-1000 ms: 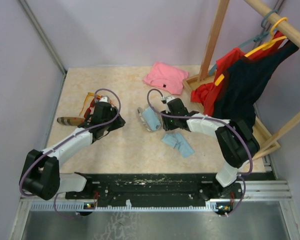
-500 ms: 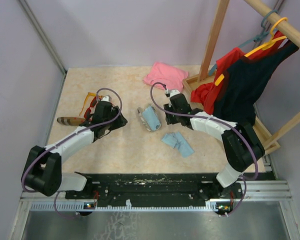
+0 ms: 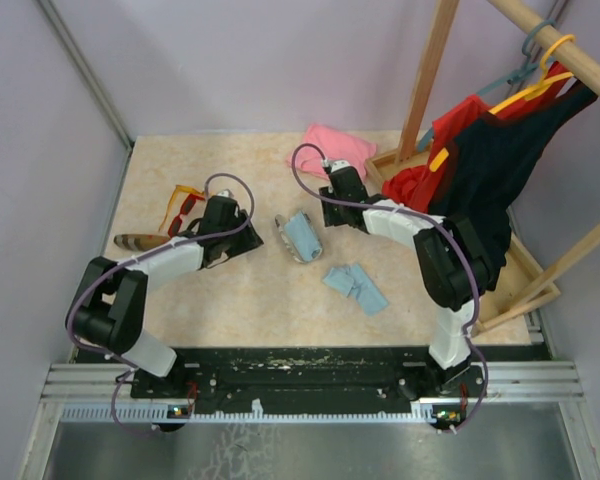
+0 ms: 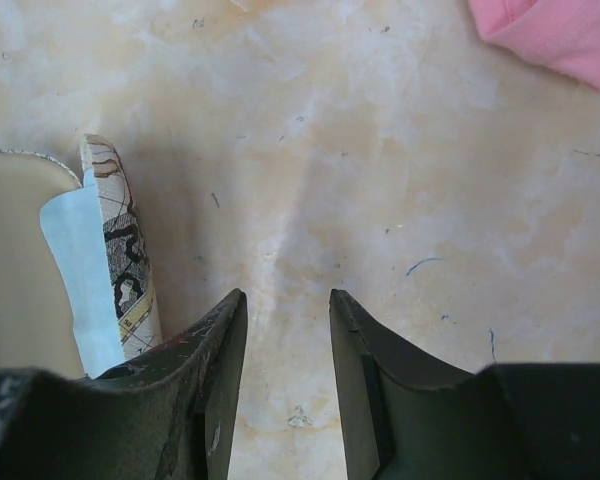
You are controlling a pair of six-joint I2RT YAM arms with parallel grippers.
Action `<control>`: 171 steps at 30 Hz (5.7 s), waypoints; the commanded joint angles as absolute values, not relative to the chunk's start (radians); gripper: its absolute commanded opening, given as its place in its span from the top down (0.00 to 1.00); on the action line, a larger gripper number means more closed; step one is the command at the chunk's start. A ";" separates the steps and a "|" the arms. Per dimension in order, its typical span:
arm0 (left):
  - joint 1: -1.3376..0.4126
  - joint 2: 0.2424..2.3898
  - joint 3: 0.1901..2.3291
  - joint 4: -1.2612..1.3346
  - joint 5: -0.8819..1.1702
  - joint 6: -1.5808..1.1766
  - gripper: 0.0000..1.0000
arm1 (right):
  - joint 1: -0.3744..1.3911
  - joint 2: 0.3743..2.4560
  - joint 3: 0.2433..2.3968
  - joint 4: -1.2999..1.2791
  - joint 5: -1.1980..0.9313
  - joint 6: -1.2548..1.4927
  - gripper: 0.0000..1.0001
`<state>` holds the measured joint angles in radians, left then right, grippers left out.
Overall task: Organize the sunglasses
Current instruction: Adjust the sunglasses case at the center of the board, then pick up the sunglasses from the center of the board, then place the sunglasses at the center of the board.
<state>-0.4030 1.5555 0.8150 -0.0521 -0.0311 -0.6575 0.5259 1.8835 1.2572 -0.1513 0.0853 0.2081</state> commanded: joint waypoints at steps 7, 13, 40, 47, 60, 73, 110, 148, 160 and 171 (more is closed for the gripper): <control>-0.394 1.460 0.852 -0.063 -0.125 -0.637 0.46 | 0.500 1.791 1.253 -0.085 -0.039 0.227 0.59; -0.383 1.425 0.869 -0.092 -0.184 -0.624 0.44 | 0.487 1.747 1.209 -0.062 -0.088 0.231 0.58; -0.183 1.484 0.944 -0.259 -0.487 -0.712 0.36 | 0.491 1.328 0.777 -0.037 -0.135 0.387 0.56; -0.161 1.621 1.007 -0.335 -0.534 -0.811 0.34 | 0.491 1.274 0.740 -0.047 -0.131 0.387 0.56; -0.141 1.712 0.986 -0.277 -0.512 -0.830 0.42 | 0.491 1.259 0.733 -0.059 -0.123 0.383 0.56; -0.129 1.675 0.976 -0.293 -0.537 -0.845 0.66 | 0.491 1.244 0.731 -0.069 -0.127 0.381 0.56; -0.106 1.470 0.739 -0.197 -0.331 -0.860 0.99 | 0.491 1.194 0.719 -0.096 -0.121 0.370 0.56; -0.813 1.094 0.567 0.108 -0.249 -0.221 0.99 | 0.491 0.757 0.618 -0.070 0.130 0.340 0.54; -0.830 1.290 0.577 0.419 0.283 0.363 0.99 | 0.491 0.602 0.623 -0.173 0.177 0.347 0.54; -0.777 1.514 0.775 0.108 0.571 0.741 0.99 | 0.492 0.569 0.608 -0.220 0.128 0.364 0.54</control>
<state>-0.8104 1.4647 0.7158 0.1848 0.3931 0.5911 0.4927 0.5777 0.6128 -0.2291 0.1547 0.3458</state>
